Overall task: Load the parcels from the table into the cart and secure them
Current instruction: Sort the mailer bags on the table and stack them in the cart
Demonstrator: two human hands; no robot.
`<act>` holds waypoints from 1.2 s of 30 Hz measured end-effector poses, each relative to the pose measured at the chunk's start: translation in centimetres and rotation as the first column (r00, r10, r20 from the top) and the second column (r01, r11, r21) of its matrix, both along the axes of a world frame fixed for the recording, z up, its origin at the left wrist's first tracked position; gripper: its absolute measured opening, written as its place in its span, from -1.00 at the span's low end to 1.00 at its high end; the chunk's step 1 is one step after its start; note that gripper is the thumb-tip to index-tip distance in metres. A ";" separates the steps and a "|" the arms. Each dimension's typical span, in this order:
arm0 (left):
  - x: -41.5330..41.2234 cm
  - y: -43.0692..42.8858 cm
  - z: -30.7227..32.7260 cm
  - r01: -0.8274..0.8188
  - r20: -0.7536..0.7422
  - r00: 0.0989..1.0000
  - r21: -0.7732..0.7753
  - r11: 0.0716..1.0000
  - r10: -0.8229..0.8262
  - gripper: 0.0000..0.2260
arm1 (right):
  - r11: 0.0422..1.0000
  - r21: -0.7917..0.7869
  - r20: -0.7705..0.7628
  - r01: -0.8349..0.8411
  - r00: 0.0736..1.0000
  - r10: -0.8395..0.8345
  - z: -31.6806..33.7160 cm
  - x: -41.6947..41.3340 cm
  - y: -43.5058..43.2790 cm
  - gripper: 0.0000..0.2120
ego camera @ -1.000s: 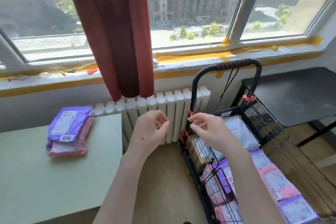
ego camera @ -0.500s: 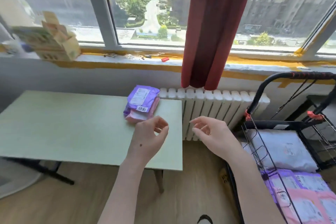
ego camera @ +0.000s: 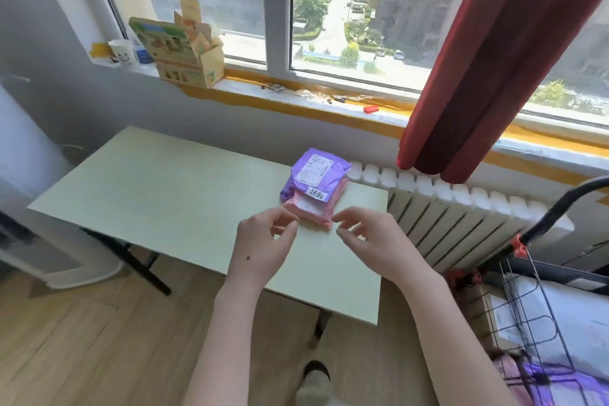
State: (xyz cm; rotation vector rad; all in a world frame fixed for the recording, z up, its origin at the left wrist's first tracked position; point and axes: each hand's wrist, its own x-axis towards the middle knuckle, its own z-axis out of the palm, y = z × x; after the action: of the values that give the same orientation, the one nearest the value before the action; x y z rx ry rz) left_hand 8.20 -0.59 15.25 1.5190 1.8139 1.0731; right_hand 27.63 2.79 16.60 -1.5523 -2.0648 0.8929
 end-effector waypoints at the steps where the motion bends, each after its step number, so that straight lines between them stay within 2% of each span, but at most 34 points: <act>1: -0.2 0.6 0.0 -0.004 0.001 1.000 -0.001 1.000 0.004 -0.92 | 1.000 0.001 0.003 -0.013 1.000 0.013 -0.2 -0.3 0.7 -0.81; 11: -0.7 9.0 -0.9 -0.019 -0.017 1.000 -0.031 0.999 0.018 -0.92 | 0.999 -0.005 0.009 -0.045 0.999 0.045 -2.0 -1.6 9.4 -0.81; 17: -1.3 14.2 -2.8 -0.006 -0.006 1.000 -0.100 0.995 0.005 -0.90 | 0.995 -0.098 -0.027 0.012 1.000 -0.014 -5.1 -2.4 14.0 -0.79; 23: -2.8 21.0 -6.5 0.051 0.001 0.999 -0.218 0.975 -0.052 -0.90 | 0.956 -0.250 -0.071 0.155 0.981 -0.178 -9.0 -3.5 19.5 -0.72; 26: -3.8 24.5 -8.7 0.075 0.015 0.997 -0.299 0.951 -0.074 -0.91 | 0.921 -0.298 -0.032 0.253 0.961 -0.274 -10.7 -3.9 21.7 -0.67; 31: -5.1 29.7 -12.2 0.179 0.023 0.981 -0.463 0.868 -0.190 -0.78 | 0.825 -0.379 0.016 0.420 0.894 -0.448 -13.3 -4.9 23.8 -0.61; 34: -5.4 32.3 -14.4 0.263 0.050 0.959 -0.525 0.809 -0.279 -0.61 | 0.762 -0.406 0.054 0.504 0.846 -0.531 -15.0 -5.5 24.6 -0.43; 36: -5.4 33.2 -15.2 0.271 0.101 0.961 -0.538 0.798 -0.258 -0.55 | 0.712 -0.438 0.063 0.549 0.809 -0.585 -15.7 -5.9 24.7 -0.26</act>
State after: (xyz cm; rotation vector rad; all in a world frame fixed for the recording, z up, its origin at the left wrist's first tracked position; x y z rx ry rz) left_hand 2.79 32.57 0.09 1.3349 1.6344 0.3768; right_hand 21.69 27.48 0.92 -2.1723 -1.2182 1.1829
